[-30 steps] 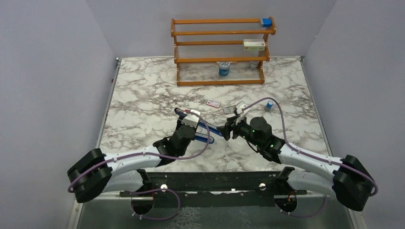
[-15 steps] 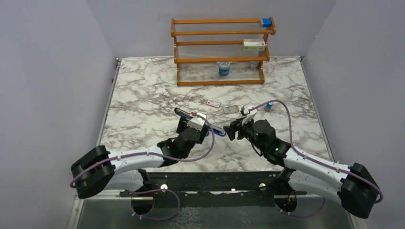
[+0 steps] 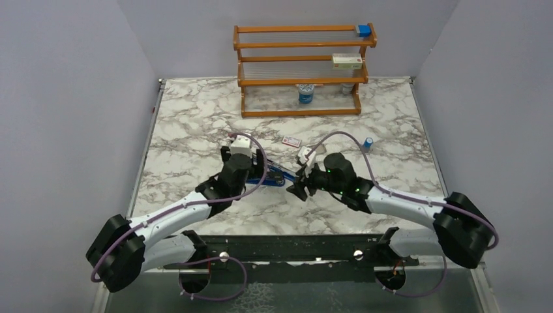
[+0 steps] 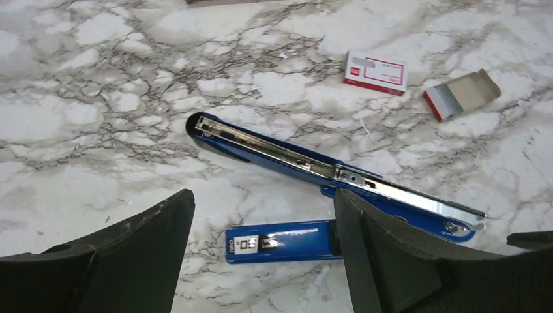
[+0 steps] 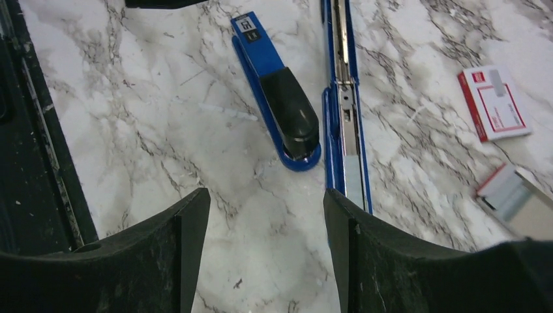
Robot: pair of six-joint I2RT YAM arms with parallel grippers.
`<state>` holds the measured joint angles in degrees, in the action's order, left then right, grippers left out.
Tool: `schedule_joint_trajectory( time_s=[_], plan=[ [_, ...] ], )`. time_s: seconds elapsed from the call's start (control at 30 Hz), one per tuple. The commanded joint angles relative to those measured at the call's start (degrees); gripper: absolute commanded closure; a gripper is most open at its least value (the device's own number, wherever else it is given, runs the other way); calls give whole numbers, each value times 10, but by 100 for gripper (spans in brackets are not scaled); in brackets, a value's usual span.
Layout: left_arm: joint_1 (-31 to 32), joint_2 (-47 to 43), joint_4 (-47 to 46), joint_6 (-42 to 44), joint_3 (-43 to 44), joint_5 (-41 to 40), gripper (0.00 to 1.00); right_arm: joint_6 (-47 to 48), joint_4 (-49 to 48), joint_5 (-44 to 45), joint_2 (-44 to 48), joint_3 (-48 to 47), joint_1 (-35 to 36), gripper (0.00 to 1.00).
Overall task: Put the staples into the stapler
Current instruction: Close the stapler at the center of the board, then adjust the stapler at the center of the board.
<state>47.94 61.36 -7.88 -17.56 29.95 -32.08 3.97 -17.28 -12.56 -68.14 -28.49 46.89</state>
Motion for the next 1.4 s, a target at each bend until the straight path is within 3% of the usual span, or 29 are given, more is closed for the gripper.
schedule_joint_trajectory(
  time_s=[0.0,0.2,0.43,0.67,1.0,1.23,1.37],
  plan=[
    [-76,13,45,-60,17,99,18,50,11,-77,-91,-81,1,33],
    [-187,39,68,-75,48,197,18,63,58,4,-136,-134,-16,34],
    [-279,97,-12,-133,53,311,18,91,140,-55,-173,-159,-87,34],
    [-290,173,-50,-152,84,348,18,101,166,-82,-212,-178,-107,41],
    [-301,206,-78,-176,87,361,18,96,150,-66,-248,-171,-109,56],
    [-305,229,-92,-192,85,375,19,101,171,-69,-271,-191,-109,62],
    [-312,237,-103,-202,83,384,19,104,176,-80,-286,-207,-109,82]
  ],
)
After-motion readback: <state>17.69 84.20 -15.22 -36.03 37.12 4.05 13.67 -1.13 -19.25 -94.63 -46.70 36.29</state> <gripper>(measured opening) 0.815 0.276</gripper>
